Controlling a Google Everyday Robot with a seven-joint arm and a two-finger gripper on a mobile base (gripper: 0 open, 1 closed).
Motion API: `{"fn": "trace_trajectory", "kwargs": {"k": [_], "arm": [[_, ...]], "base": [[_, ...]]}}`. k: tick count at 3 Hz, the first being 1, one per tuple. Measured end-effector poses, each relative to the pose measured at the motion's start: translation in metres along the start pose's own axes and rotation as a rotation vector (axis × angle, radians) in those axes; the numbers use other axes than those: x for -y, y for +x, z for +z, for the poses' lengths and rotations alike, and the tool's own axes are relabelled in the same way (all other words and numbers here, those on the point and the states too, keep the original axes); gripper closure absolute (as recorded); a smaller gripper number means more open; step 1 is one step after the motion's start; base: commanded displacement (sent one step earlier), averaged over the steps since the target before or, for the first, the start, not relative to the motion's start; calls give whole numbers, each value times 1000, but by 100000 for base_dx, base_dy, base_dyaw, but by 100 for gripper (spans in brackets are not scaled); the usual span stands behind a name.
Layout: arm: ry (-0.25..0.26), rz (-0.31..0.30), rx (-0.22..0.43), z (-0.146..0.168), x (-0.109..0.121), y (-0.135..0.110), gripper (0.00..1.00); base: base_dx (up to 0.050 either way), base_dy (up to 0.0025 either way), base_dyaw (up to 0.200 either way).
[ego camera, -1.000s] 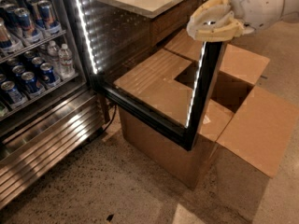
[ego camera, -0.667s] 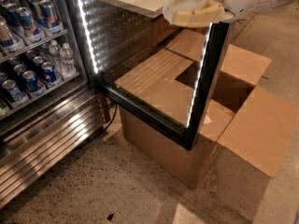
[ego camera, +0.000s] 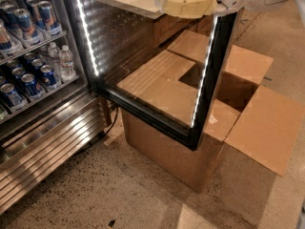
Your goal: Close right fridge door
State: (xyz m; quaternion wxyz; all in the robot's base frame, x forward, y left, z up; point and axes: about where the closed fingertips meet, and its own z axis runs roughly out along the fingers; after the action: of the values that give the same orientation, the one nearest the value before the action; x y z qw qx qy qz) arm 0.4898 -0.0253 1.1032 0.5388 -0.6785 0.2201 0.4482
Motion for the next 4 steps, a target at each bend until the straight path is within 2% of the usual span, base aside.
{"fn": "trace_trajectory", "kwargs": {"k": [1, 2, 3, 4], "arm": [[65, 11, -88, -8, -1, -4, 100], [188, -5, -261, -14, -19, -37, 100], [340, 8, -416, -2, -49, -85, 100], [415, 63, -558, 15, -111, -123, 100]], "base": [[0, 0, 0], [0, 0, 0], [0, 0, 0], [0, 0, 0]]}}
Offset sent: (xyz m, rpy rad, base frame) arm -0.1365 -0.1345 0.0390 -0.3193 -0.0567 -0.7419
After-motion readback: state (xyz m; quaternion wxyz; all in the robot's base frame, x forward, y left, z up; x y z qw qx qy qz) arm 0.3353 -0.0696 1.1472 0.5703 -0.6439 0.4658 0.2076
